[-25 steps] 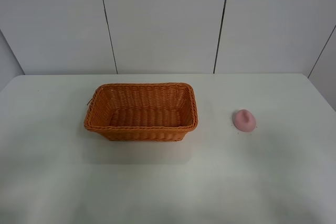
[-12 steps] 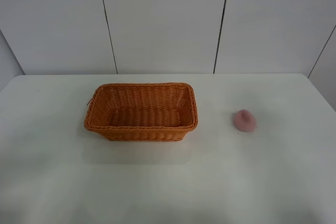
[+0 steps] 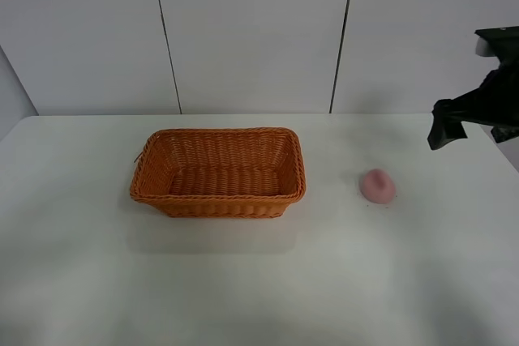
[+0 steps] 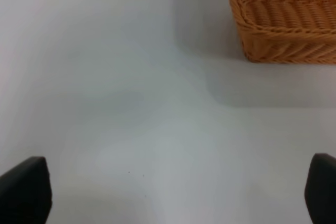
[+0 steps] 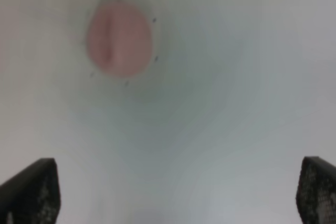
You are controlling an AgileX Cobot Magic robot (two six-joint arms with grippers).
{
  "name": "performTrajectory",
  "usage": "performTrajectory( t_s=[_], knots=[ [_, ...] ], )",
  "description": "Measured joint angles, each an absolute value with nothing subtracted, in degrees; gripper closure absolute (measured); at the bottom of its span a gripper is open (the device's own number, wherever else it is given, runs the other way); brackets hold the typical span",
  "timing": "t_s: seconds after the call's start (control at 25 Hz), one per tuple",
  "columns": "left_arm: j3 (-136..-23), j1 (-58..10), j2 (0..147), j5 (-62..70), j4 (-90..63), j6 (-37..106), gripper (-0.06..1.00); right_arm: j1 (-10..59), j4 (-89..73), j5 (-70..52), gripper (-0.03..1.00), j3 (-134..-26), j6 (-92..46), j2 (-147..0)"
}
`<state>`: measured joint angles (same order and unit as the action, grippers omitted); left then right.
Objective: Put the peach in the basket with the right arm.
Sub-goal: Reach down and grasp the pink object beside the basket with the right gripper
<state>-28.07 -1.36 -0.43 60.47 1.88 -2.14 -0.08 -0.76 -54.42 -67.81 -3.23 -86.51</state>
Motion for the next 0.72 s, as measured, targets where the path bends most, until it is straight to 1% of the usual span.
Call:
performTrajectory(
  t_s=[0.08, 0.28, 0.48, 0.72],
  knots=[
    [-28.07, -1.36, -0.43, 60.47, 1.88, -2.14, -0.05, -0.08, -0.81, -54.47, 0.28, -74.68, -3.23, -96.51],
    [-28.07, -1.36, -0.43, 60.47, 1.88, -2.14, -0.05, 1.59, -1.49, -57.52, 0.28, -84.80, -3.24, -108.71],
    [-28.07, -1.36, -0.43, 60.47, 1.88, -2.14, -0.05, 5.72, -2.49, -58.49, 0.28, -86.71, -3.43, -115.22],
    [-28.07, -1.36, -0.43, 60.47, 1.88, -2.14, -0.05, 6.18, -5.06, -57.35, 0.28, -86.77, -3.69, -119.59]
  ],
)
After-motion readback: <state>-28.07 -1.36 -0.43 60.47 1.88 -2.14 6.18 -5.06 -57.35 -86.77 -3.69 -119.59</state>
